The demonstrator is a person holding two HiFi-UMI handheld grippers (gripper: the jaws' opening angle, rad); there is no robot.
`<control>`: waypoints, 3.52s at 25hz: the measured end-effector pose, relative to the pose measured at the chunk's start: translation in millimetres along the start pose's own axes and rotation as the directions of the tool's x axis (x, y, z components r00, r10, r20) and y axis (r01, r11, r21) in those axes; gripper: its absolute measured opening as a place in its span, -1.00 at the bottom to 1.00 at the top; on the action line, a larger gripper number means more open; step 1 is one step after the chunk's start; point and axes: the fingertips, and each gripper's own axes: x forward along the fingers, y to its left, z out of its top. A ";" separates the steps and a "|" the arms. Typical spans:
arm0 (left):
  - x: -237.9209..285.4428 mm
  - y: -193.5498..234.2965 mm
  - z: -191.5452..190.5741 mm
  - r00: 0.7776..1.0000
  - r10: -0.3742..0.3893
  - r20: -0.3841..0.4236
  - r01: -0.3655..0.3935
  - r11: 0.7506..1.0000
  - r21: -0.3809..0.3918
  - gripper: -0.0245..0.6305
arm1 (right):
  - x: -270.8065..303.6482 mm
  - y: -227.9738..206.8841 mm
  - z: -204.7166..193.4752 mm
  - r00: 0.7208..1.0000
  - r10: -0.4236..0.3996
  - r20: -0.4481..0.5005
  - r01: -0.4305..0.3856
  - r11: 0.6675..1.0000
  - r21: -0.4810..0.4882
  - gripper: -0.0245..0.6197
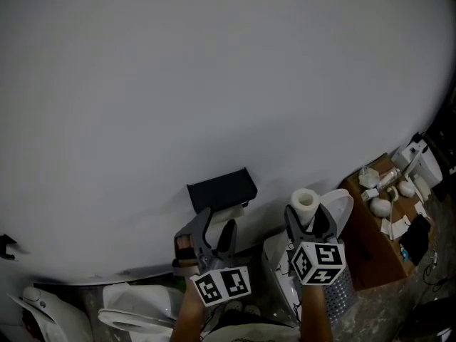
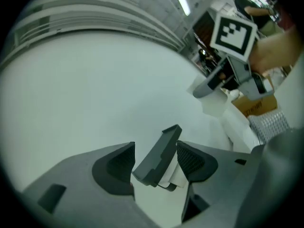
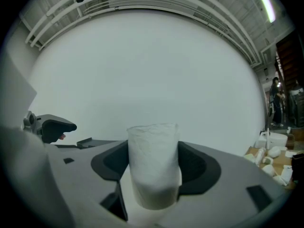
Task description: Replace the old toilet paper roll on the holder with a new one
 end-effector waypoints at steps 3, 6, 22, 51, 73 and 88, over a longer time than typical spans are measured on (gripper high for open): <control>8.3 -16.9 -12.9 0.997 0.001 -0.080 0.014 0.984 0.177 -0.12 | 0.1 -4.2 -1.3 1.000 -0.010 0.000 0.010 1.000 0.002 0.00; 14.1 -33.1 -24.0 0.992 -0.019 -0.123 0.052 0.962 0.268 -0.12 | -0.2 -9.8 -3.0 1.000 -0.025 -0.002 0.025 1.000 0.004 0.00; 46.0 -75.3 -53.2 0.968 -0.026 -0.249 0.160 0.830 0.534 -0.13 | -4.4 -37.2 -3.4 0.997 -0.075 -0.007 0.075 0.997 0.001 0.00; 110.8 -117.2 -27.5 0.976 -0.035 -0.217 0.158 0.799 0.580 -0.39 | -41.6 -123.9 -16.5 0.969 -0.244 -0.043 0.244 0.970 0.005 0.00; 92.3 -125.0 93.6 0.929 -0.309 0.203 0.329 0.941 -0.074 -0.39 | -70.1 -172.8 -19.3 0.934 -0.354 -0.045 0.355 0.935 0.011 0.00; 32.4 25.1 42.6 0.927 -0.039 0.373 0.302 0.669 -0.679 -0.39 | -26.4 -104.5 -19.4 0.983 -0.181 -0.034 0.182 0.983 0.028 0.00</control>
